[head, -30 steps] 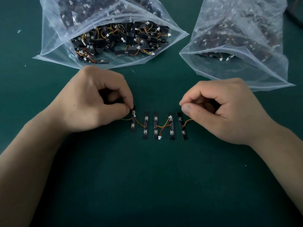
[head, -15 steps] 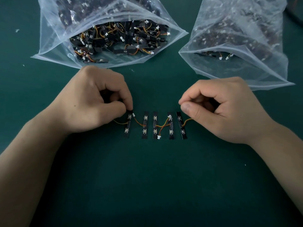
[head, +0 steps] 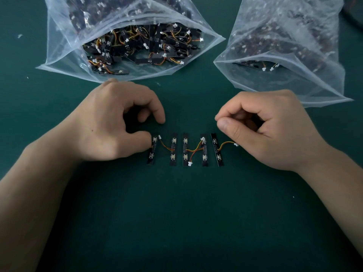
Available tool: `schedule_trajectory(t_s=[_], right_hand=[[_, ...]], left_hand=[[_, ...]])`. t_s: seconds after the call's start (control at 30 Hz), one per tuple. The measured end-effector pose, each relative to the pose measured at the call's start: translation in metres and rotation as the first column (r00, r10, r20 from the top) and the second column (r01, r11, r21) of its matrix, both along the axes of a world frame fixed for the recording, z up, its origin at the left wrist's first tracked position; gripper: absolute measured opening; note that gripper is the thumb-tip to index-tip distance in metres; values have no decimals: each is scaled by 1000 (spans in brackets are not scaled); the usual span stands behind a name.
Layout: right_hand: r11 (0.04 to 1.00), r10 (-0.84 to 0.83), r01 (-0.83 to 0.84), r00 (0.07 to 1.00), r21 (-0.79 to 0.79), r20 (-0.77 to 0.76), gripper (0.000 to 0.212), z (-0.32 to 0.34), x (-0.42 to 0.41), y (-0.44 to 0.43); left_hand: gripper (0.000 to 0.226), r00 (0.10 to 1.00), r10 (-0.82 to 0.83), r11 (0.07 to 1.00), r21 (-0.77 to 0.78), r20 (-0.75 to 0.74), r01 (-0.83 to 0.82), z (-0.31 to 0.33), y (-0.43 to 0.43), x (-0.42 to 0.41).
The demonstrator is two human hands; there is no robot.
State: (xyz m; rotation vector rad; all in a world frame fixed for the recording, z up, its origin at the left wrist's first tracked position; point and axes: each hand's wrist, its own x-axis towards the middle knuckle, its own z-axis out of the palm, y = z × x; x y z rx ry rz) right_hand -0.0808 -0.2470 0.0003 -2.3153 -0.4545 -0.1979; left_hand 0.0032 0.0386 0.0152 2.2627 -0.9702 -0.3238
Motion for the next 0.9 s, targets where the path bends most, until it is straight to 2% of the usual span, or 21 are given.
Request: schedule_trajectory(t_s=[0.27, 0.53, 0.63, 0.77, 0.9], right_hand=[[1000, 7, -7, 1000, -7, -4, 7, -1, 0, 1], [1000, -4, 4, 1000, -11, -1, 7, -2, 0, 0], [1000, -20, 20, 999, -4, -41, 4, -2, 1, 0], [999, -41, 43, 993, 10, -112, 10, -3, 5, 0], [996, -53, 62, 988, 59, -142, 12, 1, 16, -2]], left_hand=[[32, 1000, 26, 1000, 16, 14, -27, -2, -2, -2], [28, 994, 86, 995, -46, -71, -90, -4, -2, -1], [24, 989, 149, 983, -112, 9, -147, -9, -3, -1], [21, 961, 235, 937, -296, 145, -185, -15, -2, 3], [26, 926, 315, 895, -391, 210, -216, -15, -3, 11]])
